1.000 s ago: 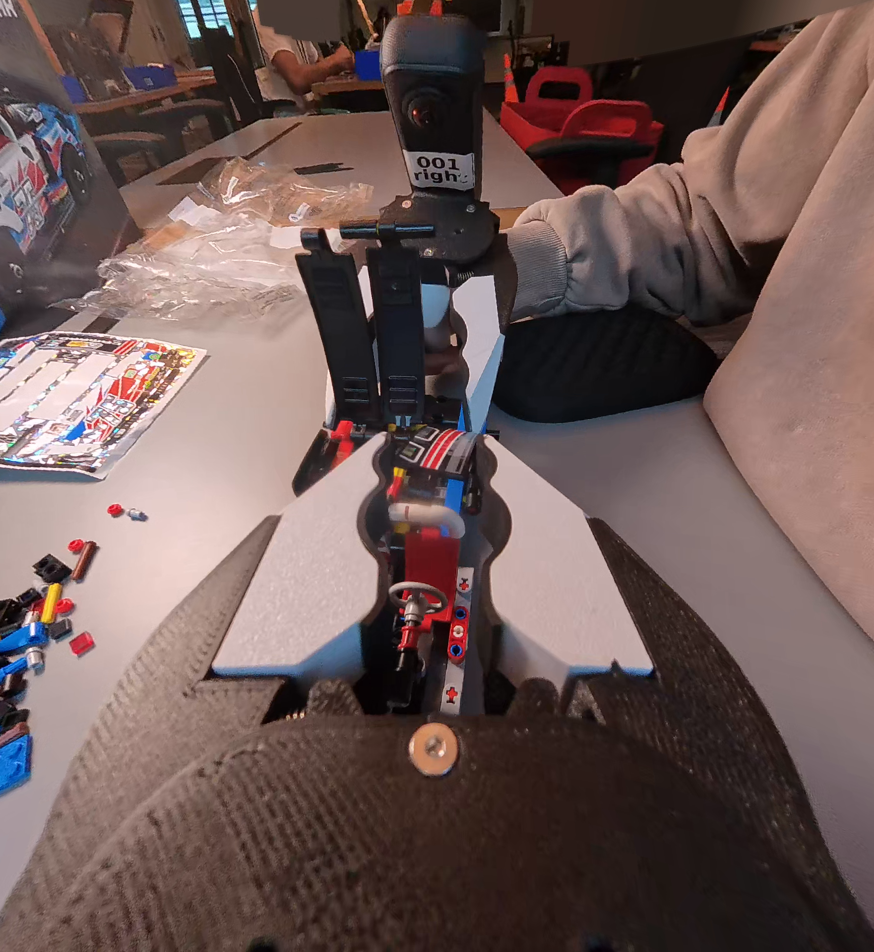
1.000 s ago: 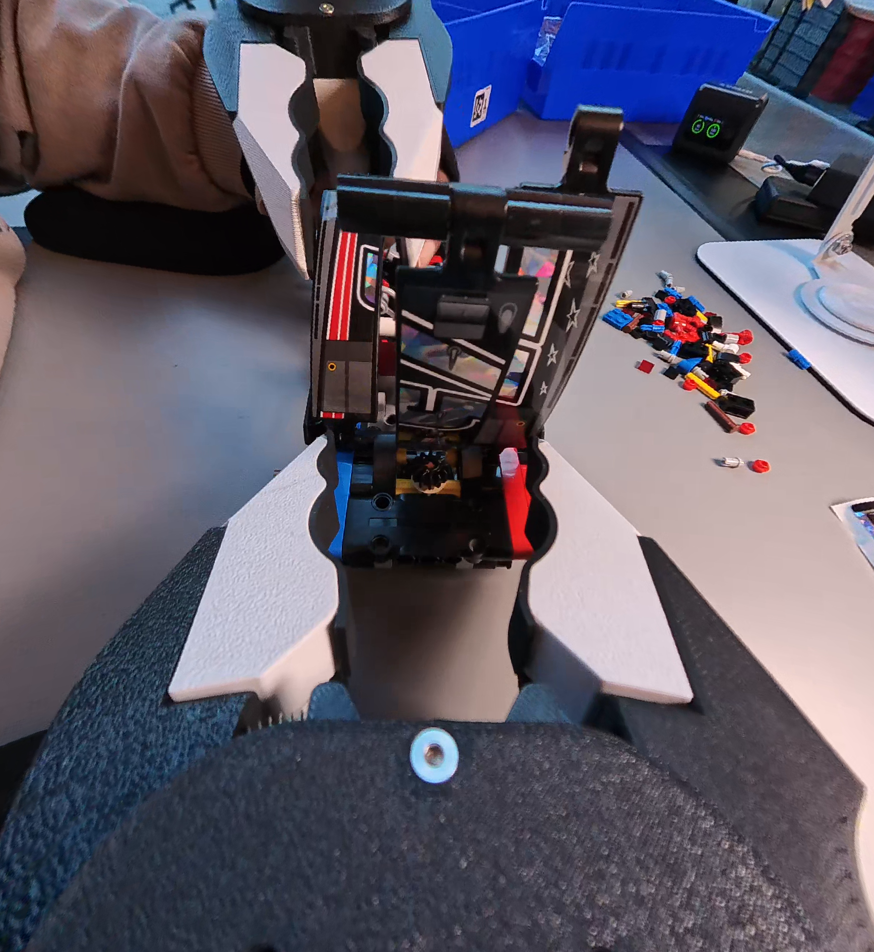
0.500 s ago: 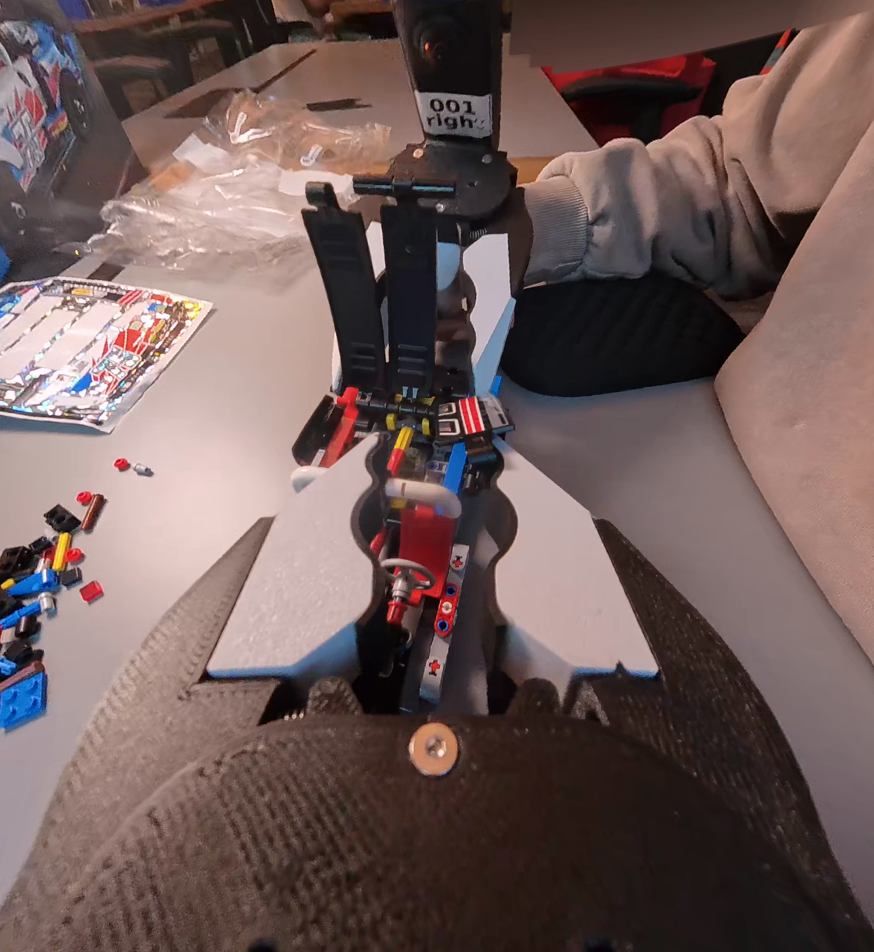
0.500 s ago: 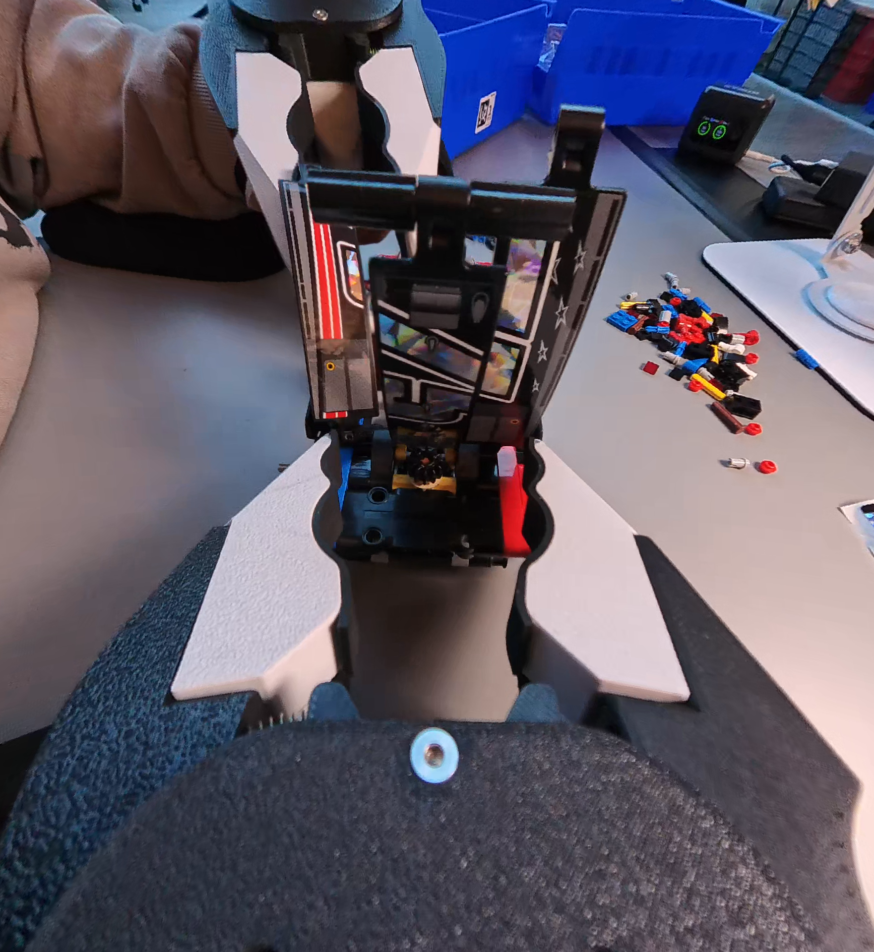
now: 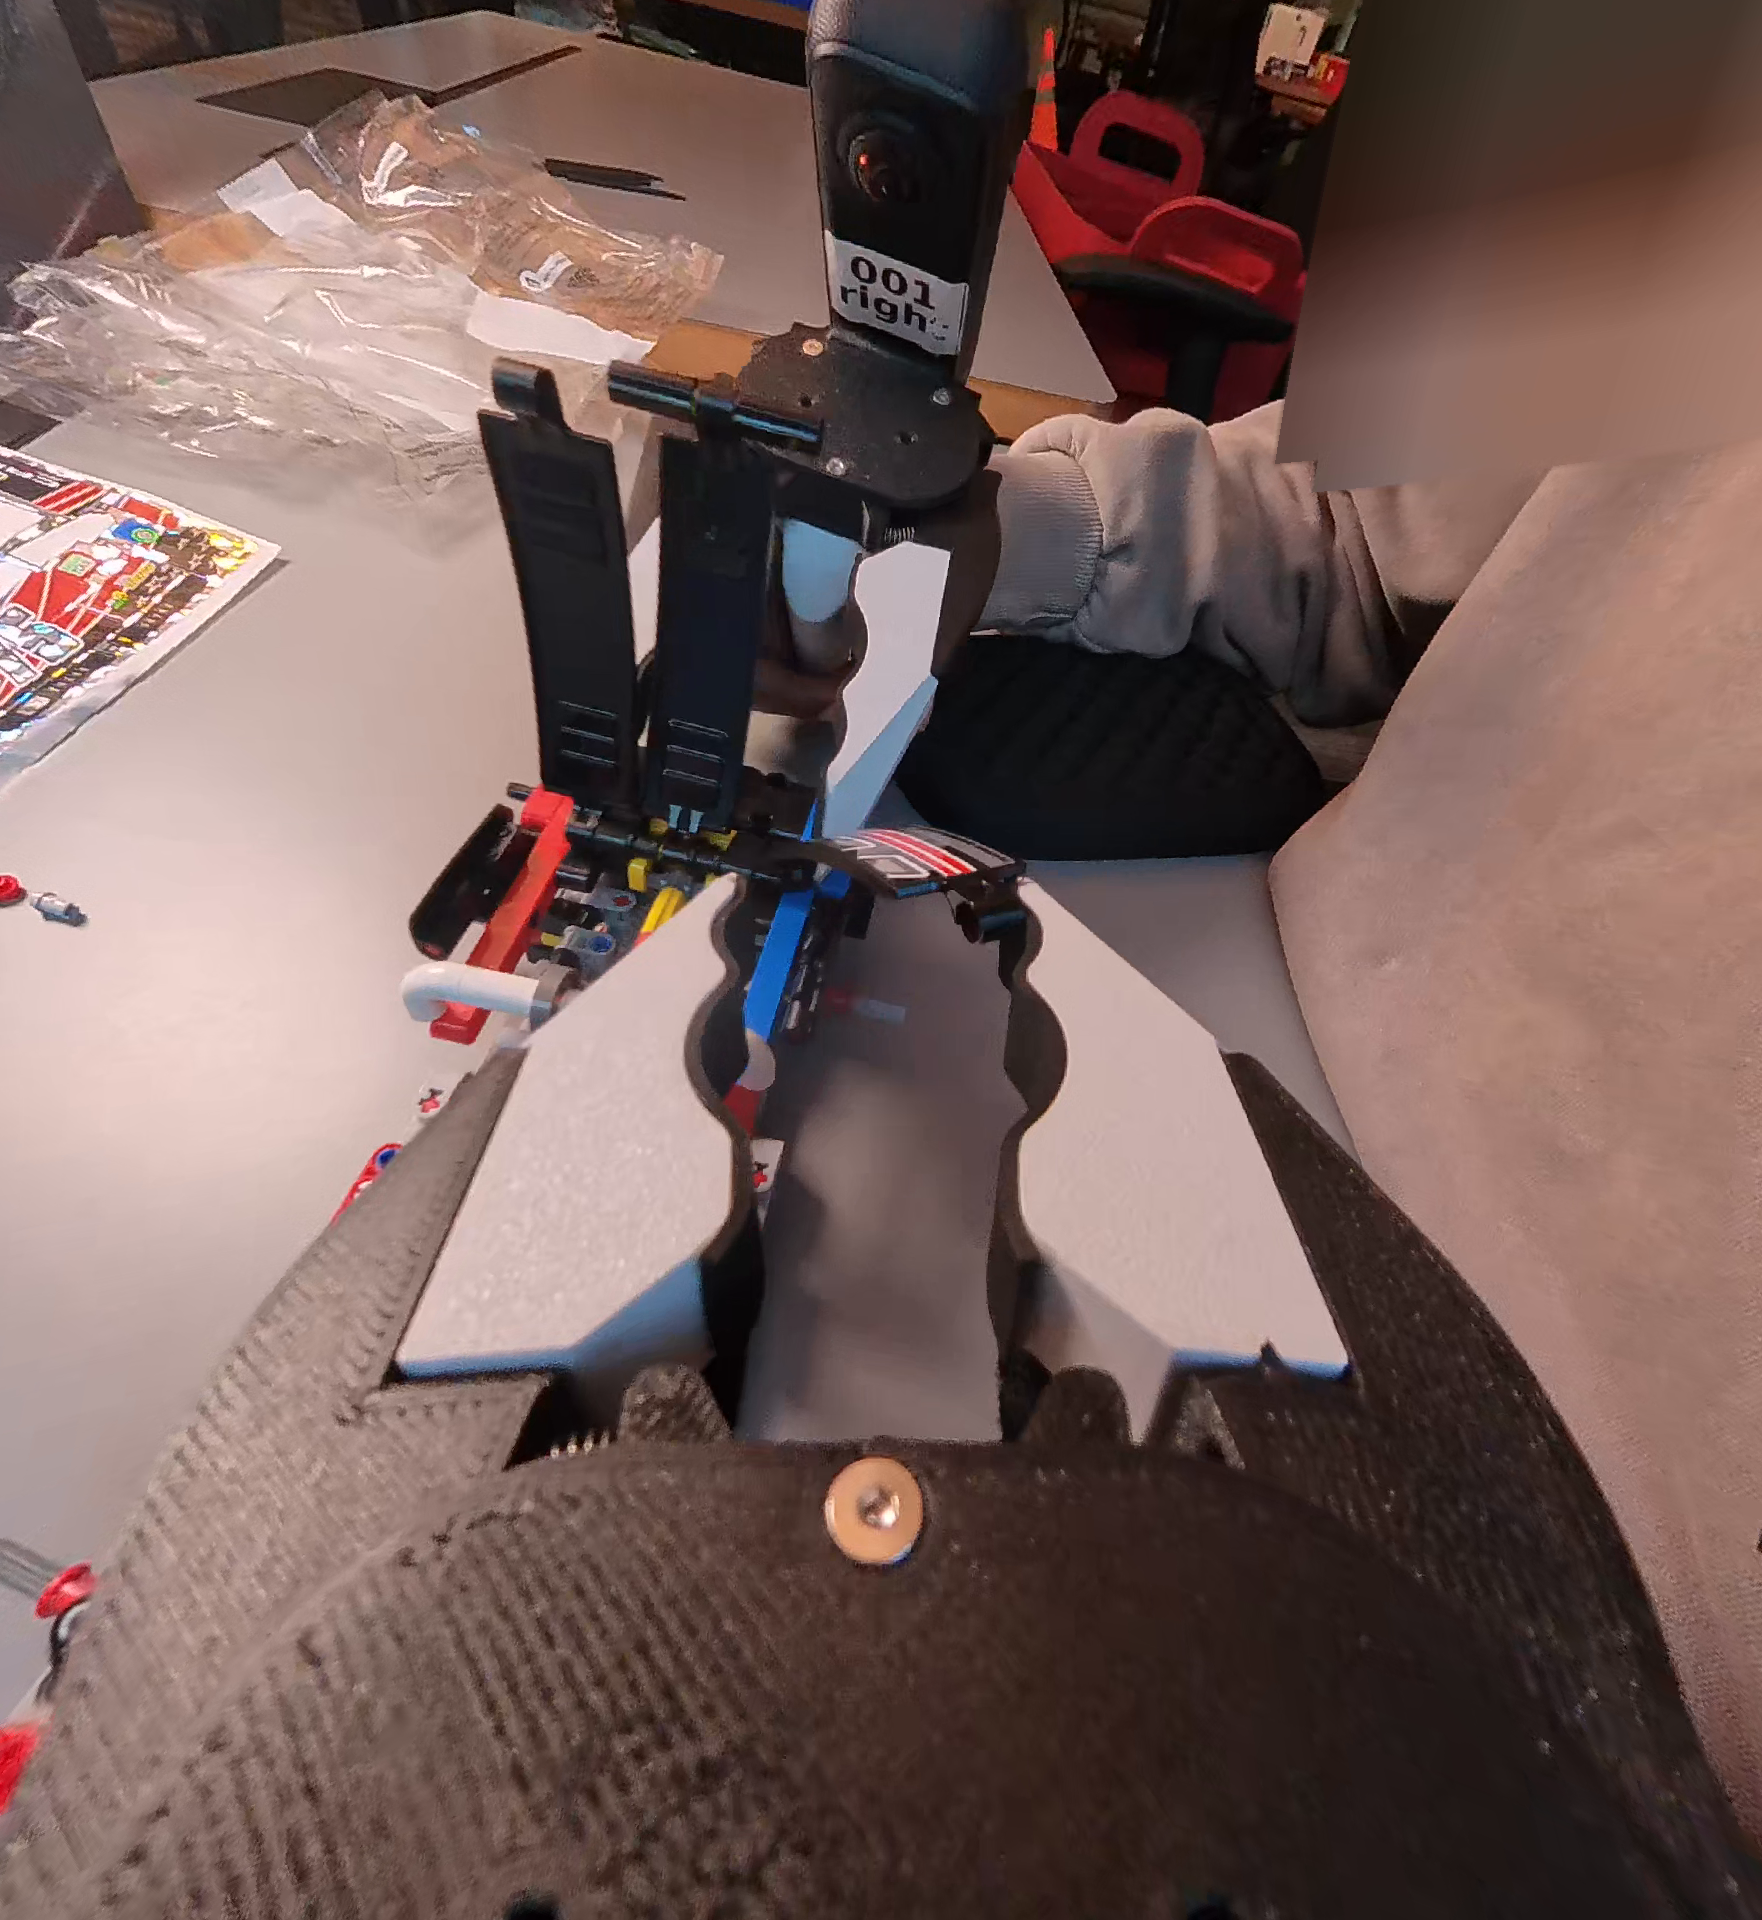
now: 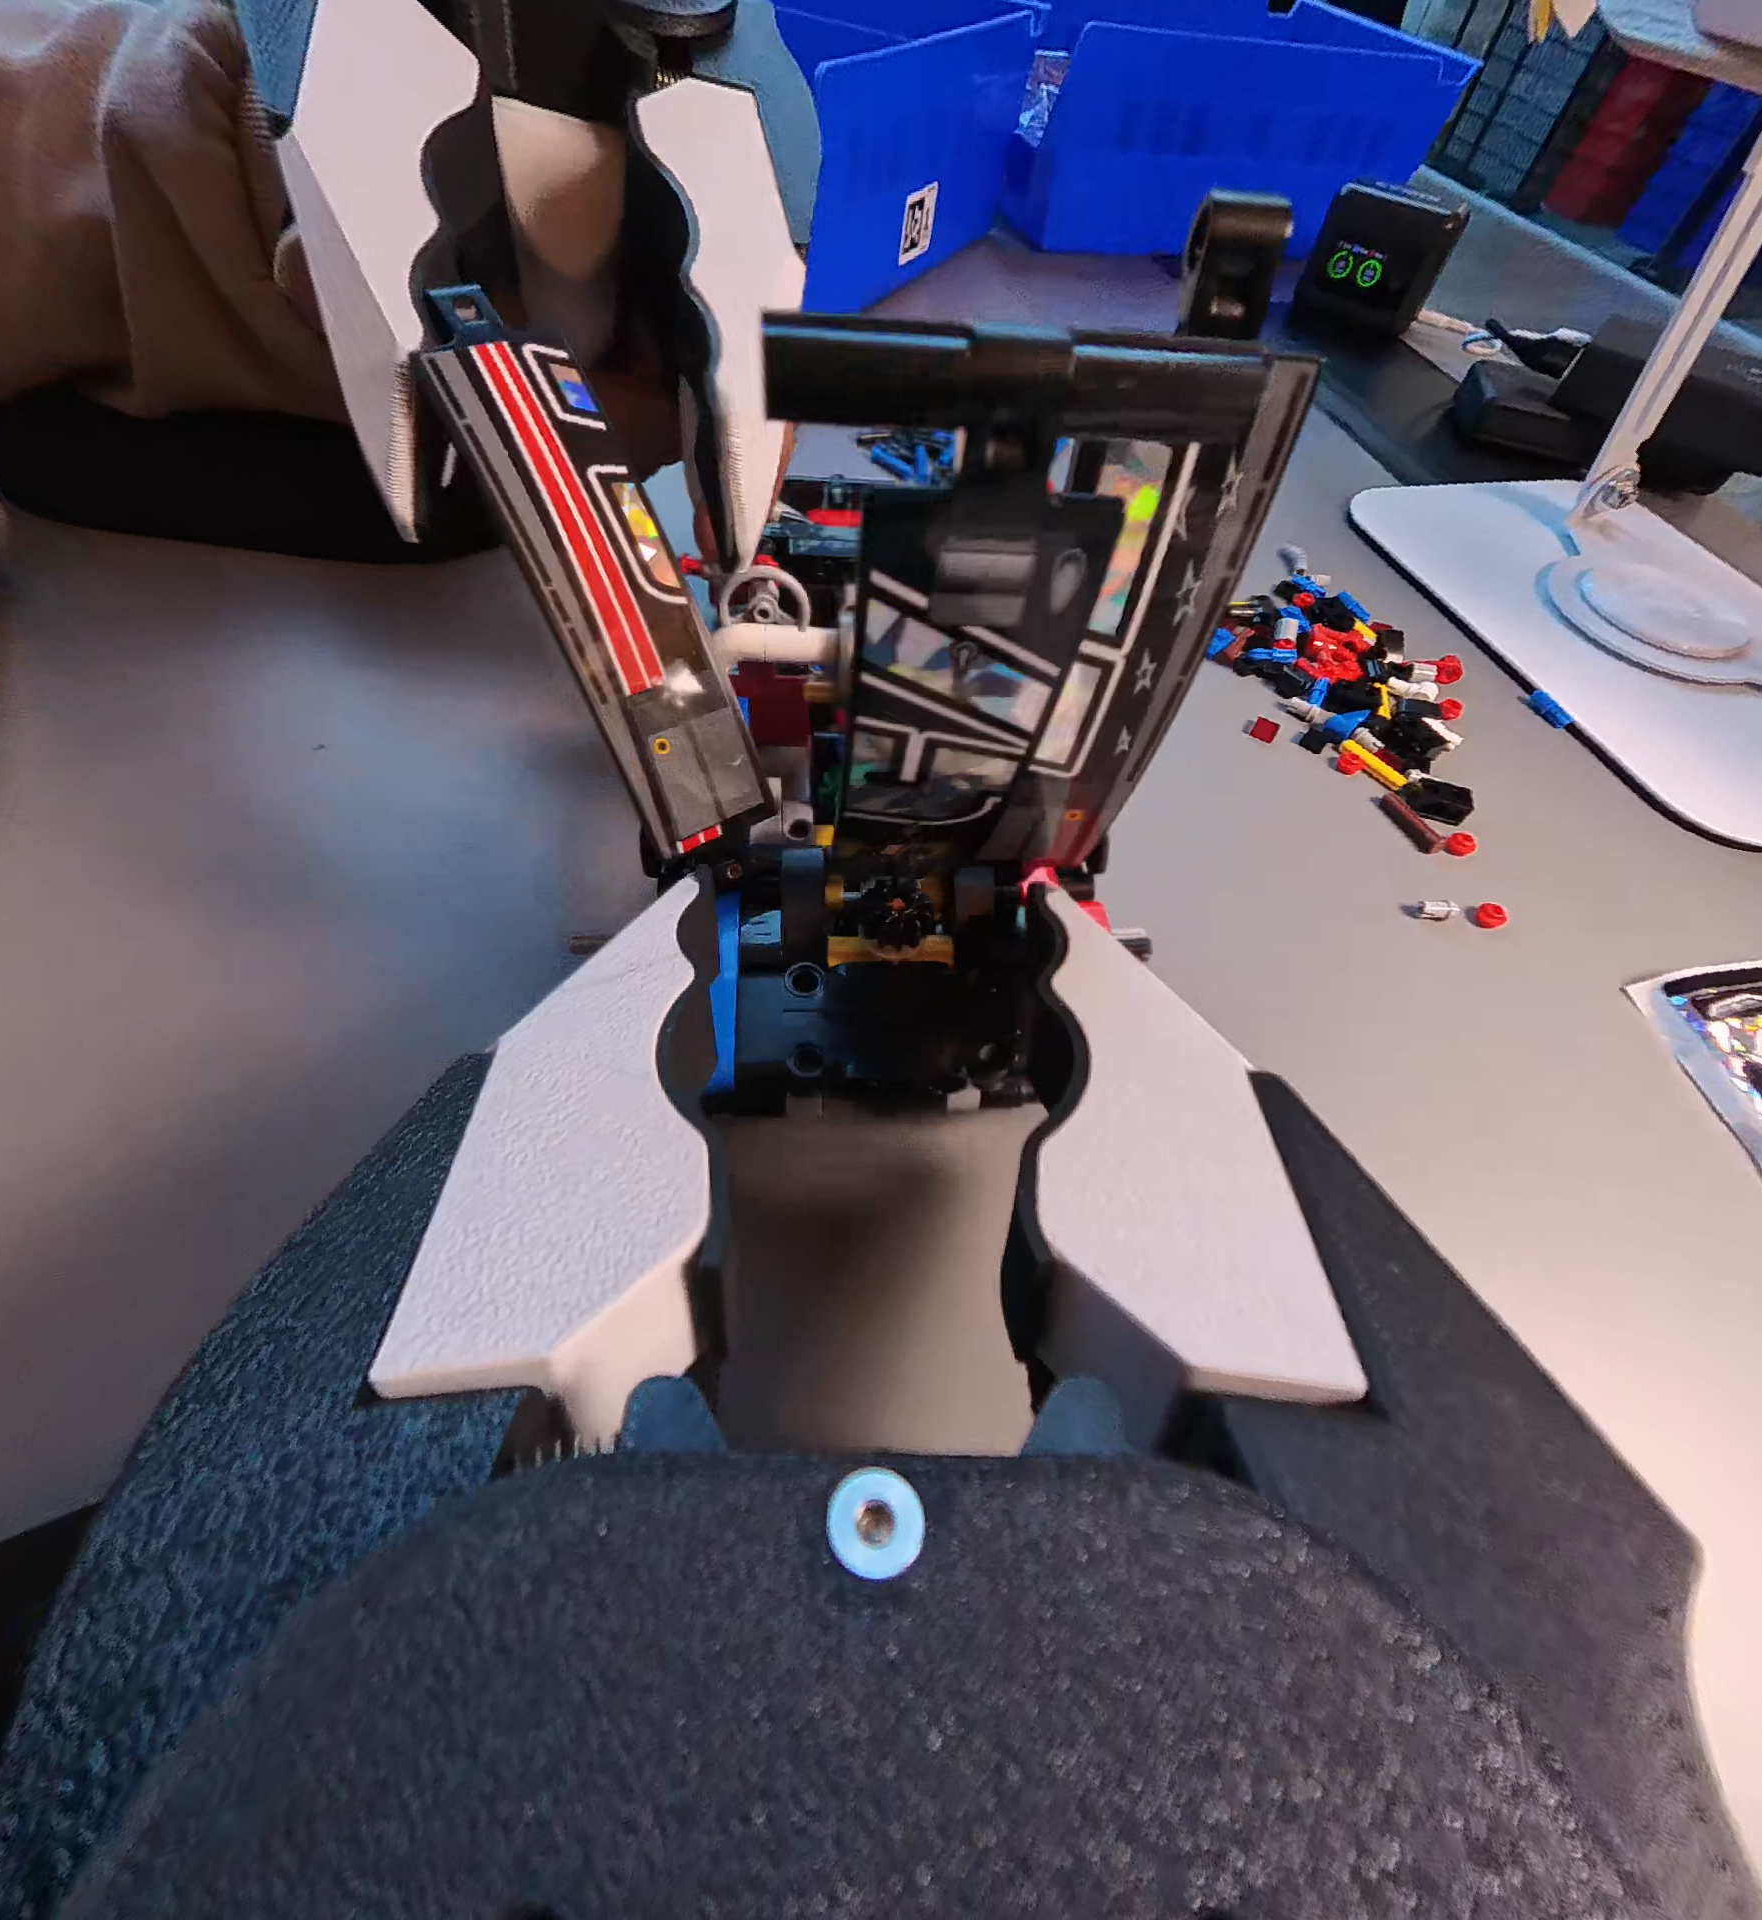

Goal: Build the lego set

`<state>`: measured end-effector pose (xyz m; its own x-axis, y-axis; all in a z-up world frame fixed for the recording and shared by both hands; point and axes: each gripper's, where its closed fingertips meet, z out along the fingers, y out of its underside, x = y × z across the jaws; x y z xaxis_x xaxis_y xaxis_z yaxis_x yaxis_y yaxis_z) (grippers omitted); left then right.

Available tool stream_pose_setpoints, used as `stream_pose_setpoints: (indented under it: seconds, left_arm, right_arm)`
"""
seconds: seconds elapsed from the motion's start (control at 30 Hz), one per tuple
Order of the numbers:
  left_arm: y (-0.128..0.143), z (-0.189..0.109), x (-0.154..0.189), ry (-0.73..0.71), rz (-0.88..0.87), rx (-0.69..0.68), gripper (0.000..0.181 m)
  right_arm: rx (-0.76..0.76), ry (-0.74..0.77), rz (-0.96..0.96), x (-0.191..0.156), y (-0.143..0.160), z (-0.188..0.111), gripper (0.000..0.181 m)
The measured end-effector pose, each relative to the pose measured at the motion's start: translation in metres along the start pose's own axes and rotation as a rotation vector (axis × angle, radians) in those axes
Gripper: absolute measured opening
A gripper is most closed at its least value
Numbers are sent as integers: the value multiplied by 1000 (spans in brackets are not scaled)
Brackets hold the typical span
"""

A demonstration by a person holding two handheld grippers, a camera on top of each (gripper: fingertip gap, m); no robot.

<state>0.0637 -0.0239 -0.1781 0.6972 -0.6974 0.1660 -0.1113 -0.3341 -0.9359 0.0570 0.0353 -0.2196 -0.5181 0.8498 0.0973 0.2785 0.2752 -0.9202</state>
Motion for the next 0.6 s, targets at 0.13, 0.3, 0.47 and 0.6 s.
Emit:
stream_pose_setpoints:
  seconds: [0.13, 0.3, 0.47, 0.6]
  left_arm:
    - [1, 3, -5, -59, 5, -9, 23]
    - [-2, 1, -9, -63, -34, 49, 9]
    - [-8, -1, -4, -31, -85, 87, 41]
    - [-6, 2, -2, -50, -55, 76, 37]
  right_arm:
    - [-1, 31, 7, 6, 1, -1, 61]
    - [3, 37, 10, 5, 0, 0, 62]
    - [4, 53, 33, 8, 1, -1, 62]
    - [1, 60, 35, 8, 1, -1, 62]
